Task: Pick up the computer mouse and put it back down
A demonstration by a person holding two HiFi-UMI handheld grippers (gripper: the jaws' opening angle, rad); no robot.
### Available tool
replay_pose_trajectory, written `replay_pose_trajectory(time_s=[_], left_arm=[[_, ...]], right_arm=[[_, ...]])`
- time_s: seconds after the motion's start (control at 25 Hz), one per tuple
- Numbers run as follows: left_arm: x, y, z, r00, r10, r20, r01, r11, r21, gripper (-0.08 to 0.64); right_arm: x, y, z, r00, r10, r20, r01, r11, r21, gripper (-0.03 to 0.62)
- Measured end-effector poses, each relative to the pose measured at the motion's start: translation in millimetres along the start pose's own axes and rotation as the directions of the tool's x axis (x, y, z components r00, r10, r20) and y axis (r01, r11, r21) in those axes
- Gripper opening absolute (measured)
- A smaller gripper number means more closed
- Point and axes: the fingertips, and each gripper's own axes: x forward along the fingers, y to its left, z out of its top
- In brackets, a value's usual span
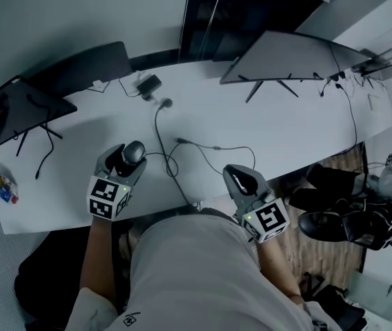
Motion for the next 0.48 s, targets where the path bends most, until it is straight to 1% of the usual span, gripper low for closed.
replay_pose_trajectory(time_s=[0.12,0.24,0.36,0.48], left_arm=[[17,7,-17,0.998,-0.027,-0.057,0.028,0.999,0.02,0.308],[37,14,-36,0.991,-0.054,-0.121,0.06,0.997,0.042,0.308],[57,25,-58,0.98,-0.072,-0.188,0.084,0.995,0.054,0.308],[74,34,-79,0.964,-0.092,-0.251,0.109,0.992,0.058,0.308]], right_arm=[[-13,-10,-6,0.998,-0.057,-0.006,0.057,0.998,0.019,0.023],[-24,-20,-12,0.993,-0.112,-0.022,0.113,0.993,0.038,0.023],[-33,-26,-18,0.986,-0.162,-0.037,0.163,0.985,0.056,0.023],[-43,-29,-24,0.977,-0.206,-0.056,0.21,0.975,0.075,0.023]])
